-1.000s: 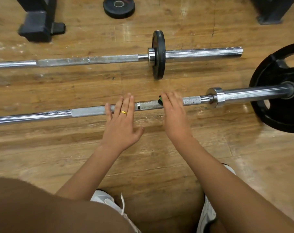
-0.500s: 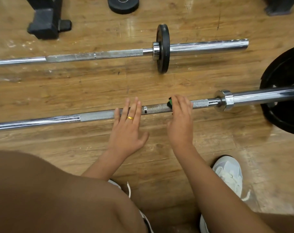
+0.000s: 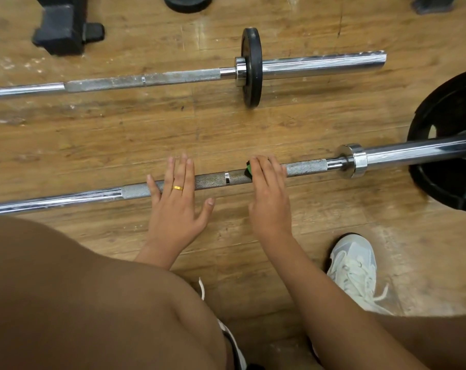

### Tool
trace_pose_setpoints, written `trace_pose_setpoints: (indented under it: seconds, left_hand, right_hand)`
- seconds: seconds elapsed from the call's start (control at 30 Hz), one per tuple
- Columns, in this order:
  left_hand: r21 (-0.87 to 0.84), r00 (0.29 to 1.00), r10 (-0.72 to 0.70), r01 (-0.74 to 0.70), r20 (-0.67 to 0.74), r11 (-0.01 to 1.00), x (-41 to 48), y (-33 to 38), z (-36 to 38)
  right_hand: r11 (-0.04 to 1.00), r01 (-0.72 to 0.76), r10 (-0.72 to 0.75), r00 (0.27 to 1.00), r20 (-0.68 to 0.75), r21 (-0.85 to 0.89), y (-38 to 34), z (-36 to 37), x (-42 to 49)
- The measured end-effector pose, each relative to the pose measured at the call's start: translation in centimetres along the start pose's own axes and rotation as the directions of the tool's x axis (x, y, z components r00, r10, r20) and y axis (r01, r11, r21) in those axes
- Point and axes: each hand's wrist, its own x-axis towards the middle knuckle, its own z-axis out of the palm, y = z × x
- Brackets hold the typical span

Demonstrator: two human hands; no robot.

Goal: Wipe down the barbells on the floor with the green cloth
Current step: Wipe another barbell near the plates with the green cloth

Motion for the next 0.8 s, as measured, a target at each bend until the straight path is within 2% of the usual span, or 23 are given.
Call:
trace_pose_setpoints:
  seconds: [0.17, 0.3, 0.43, 0.7, 0.8]
  left_hand:
    - [0.021, 0.994, 0.109, -0.109, -0.01, 0.994, -1.1, -1.3, 0.2]
    - [0.067, 0.994, 0.101, -0.097, -0.049, 0.993, -1.7, -1.1, 1.0]
    - [0.081, 0.994, 0.096, -0.09, -0.061, 0.993, -1.6, -0.9, 1.4]
    - [0.07, 0.997, 0.071, -0.072, 0.008, 0.995, -0.4, -0.9, 0.7]
    - [0.07, 0.997, 0.064, -0.066, 0.038, 0.995, 0.3, -1.0, 0.5]
  right_hand:
    - [0.974, -0.224, 0.226, 0.971, -0.08, 0.032, 3.2, -1.8, 0.3]
    - [0.962, -0.264, 0.269, 0.959, -0.089, 0.063, 1.9, -1.5, 0.3]
    - [0.994, -0.064, 0.064, 0.998, 0.001, 0.091, -0.9, 0.0, -0.4]
    - [0.998, 0.034, -0.036, 0.998, 0.052, 0.046, -0.8, -0.2, 1.1]
    - [0.981, 0.185, -0.192, 0.969, 0.153, 0.061, -2.1, 0.5, 2.0]
